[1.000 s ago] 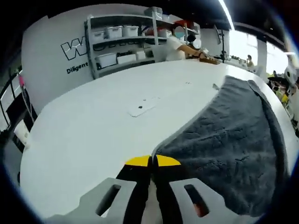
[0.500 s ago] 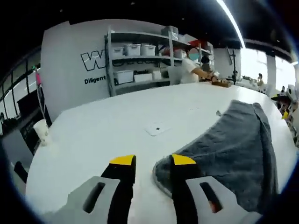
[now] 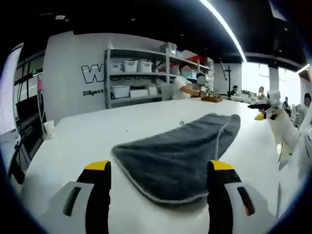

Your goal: Open the folded towel by lifting each exposed corner and separating the folded layers until the towel lies flat within the target outline without major curled edges

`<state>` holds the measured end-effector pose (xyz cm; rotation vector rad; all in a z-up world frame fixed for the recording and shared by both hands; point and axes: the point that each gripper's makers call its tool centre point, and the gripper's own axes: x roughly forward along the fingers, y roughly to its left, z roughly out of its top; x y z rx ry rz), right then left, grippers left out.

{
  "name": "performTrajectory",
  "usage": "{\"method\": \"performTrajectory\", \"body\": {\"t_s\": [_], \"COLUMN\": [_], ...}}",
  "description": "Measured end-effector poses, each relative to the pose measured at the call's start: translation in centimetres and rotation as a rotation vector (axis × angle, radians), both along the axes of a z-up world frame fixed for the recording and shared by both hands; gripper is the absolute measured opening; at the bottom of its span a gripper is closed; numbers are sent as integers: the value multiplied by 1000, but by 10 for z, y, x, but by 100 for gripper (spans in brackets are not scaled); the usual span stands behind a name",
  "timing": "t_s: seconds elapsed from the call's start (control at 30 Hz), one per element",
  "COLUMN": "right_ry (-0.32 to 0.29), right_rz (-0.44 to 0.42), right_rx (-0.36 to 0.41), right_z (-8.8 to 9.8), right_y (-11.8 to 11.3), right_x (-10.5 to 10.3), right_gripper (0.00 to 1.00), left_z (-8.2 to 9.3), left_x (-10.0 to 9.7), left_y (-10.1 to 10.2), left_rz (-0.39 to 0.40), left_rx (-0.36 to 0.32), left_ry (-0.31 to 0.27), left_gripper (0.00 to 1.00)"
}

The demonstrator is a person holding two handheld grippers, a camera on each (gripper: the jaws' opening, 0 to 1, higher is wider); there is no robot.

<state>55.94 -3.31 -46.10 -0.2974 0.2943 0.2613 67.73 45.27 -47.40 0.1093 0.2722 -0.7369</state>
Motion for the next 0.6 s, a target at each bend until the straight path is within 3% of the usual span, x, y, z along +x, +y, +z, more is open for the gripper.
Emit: {"method": "performTrajectory", "body": {"t_s": [0.17,0.27,0.33,0.43,0.6], "right_ry": [-20,-25,-25,-26,-25], "right_rz": [-29,-36,-37,-36,-38], "right_rx": [16,15,18,23,26], "right_z": [5,7,7,7,6], "right_y": [-9,-11,-11,-11,-14], "right_x": [-9,-13,-15,-17,-23], "right_gripper": [80,80,81,81,80], "left_z": [-23,-36,-50,-52,-52], "left_x": [-42,-50,-51,-46,-36], "left_y": [-5,-13,-18,-29,-46], "left_rz": [14,6,-17,-66,-167], "left_rx": [-52,-30,64,137,311], "left_ry": [38,48,39,-12,-93], "left_gripper": [92,94,93,89,68]}}
